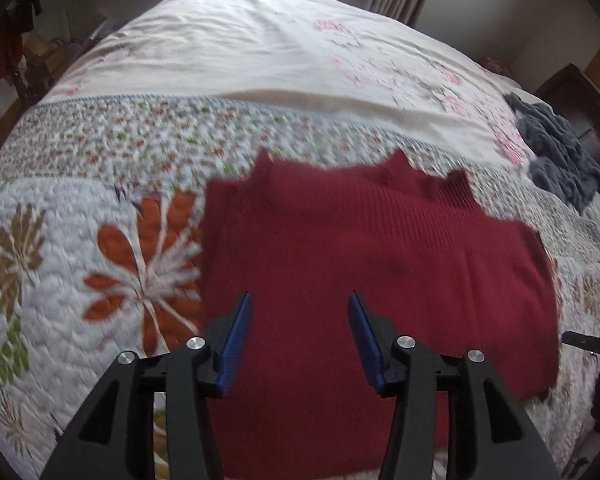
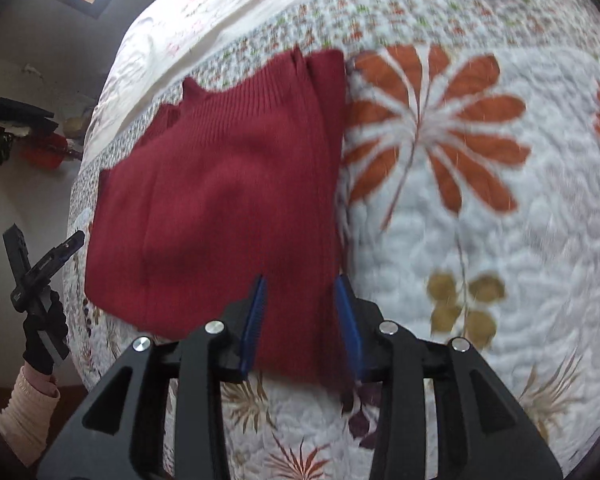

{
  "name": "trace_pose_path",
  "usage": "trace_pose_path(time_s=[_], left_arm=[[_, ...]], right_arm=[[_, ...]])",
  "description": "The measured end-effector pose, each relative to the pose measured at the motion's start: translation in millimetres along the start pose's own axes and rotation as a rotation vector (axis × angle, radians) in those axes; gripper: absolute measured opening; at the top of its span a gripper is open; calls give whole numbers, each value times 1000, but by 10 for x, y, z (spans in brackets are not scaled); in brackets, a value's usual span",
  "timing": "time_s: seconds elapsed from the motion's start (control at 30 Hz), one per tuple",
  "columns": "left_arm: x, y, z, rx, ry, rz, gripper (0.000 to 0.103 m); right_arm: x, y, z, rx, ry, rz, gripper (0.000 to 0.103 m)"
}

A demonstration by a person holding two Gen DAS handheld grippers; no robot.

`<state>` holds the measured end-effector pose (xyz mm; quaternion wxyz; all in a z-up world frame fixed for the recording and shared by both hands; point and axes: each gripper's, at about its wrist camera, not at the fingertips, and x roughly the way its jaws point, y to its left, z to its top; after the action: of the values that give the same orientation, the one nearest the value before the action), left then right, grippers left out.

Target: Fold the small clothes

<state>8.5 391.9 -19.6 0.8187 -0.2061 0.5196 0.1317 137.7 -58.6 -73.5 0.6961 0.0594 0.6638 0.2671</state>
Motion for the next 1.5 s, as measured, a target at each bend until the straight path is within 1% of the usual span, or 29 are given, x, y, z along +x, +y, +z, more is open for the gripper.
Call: trace_pose_path(time_s=[0.1, 0.13, 0.2, 0.27, 0.33, 0.43, 0.67, 0.77, 0.87, 0.9, 0.97, 1.03, 1.07, 1.1, 1.13, 1.17, 1.23, 1.33, 1.43, 1.5], left_arm=[[41, -58, -204, 6, 32, -5, 51], [82, -73, -270, 14, 47, 2, 51], [141, -76, -344, 27, 61, 18, 51], [180, -67, -393, 40, 67, 34, 51], [202, -71, -417, 56, 68, 44, 51], [234, -73, -425, 65, 76, 55, 51], [297, -88, -492, 89, 80, 74, 51], [323, -77, -511, 86, 76, 73, 51], [331, -79, -494, 72, 79, 77, 51], [325, -81, -489, 70, 80, 79, 51], [282, -128, -445, 63, 76, 88, 51], [188, -205, -385, 57, 50, 72, 52], [138, -270, -344, 57, 30, 62, 52], [109, -332, -306, 60, 17, 55, 55], [96, -390, -271, 64, 9, 46, 59], [95, -456, -229, 68, 2, 30, 60], [138, -599, -146, 82, -6, 13, 60], [272, -735, -52, 80, 6, -13, 60], [432, -803, -15, 77, 22, -13, 60], [544, -807, -9, 73, 40, -4, 60]], right_arm=[[82, -28, -184, 0, 32, -6, 36], [121, -47, -221, 3, 44, -7, 34], [160, -61, -248, -3, 54, 6, 13], [113, -66, -263, -14, 42, 22, 10], [52, -81, -262, -14, 29, 36, 9], [68, -117, -274, -27, 47, -7, 8], [172, -223, -317, -10, 56, -11, 8], [232, -258, -310, 6, 60, -6, 9], [248, -242, -284, 10, 64, 2, 13], [226, -237, -278, 10, 64, 7, 15], [131, -178, -238, 6, 48, 22, 16], [10, -112, -161, -3, 14, 39, 24], [-36, -93, -117, -3, -2, 45, 34], [-89, -72, -46, 1, -25, 57, 38], [-105, -64, 11, 4, -34, 65, 38], [-110, -58, 71, 7, -40, 70, 38], [-81, -63, 214, 18, -47, 81, 38], [43, -109, 341, 36, -27, 98, 42], [205, -170, 412, 46, 0, 78, 42], [290, -219, 421, 62, 15, 101, 42]])
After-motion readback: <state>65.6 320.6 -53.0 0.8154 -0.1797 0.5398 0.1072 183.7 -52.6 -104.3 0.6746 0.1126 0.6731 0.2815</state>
